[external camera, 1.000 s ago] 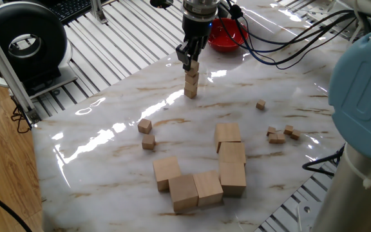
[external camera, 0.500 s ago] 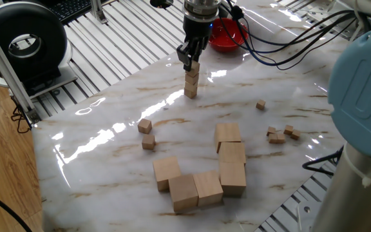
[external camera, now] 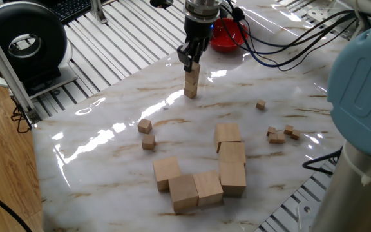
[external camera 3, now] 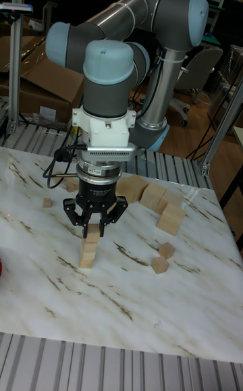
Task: Stack the blocks in a vertical line of five
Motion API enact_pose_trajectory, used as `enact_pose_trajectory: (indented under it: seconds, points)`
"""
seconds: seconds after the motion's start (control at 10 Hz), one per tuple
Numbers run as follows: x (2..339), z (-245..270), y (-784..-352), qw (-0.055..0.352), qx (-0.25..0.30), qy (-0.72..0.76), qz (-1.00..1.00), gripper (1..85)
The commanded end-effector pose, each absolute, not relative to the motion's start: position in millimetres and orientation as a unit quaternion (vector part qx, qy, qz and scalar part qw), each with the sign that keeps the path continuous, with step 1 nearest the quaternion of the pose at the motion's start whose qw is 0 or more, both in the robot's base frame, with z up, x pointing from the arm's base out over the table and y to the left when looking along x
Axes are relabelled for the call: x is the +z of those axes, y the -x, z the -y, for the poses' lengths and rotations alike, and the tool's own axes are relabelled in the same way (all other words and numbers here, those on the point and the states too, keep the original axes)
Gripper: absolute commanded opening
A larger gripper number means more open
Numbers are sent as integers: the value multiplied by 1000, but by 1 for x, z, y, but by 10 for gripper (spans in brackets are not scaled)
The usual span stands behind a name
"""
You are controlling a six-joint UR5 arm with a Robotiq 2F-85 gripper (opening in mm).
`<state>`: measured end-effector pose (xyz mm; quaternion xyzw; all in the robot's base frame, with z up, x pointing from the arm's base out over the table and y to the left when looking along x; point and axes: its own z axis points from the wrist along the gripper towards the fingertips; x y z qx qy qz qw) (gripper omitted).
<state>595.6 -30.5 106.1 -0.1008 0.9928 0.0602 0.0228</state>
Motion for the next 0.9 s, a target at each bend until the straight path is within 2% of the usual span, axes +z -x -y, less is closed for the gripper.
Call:
enact_pose_trajectory:
  seconds: [0.0,0.4,0.8]
  points:
    - [107,29,-596,23,67,96,-993,220]
    - [106,30,-596,23,66,97,-993,230]
    - [105,29,-594,19,68,110,-991,313]
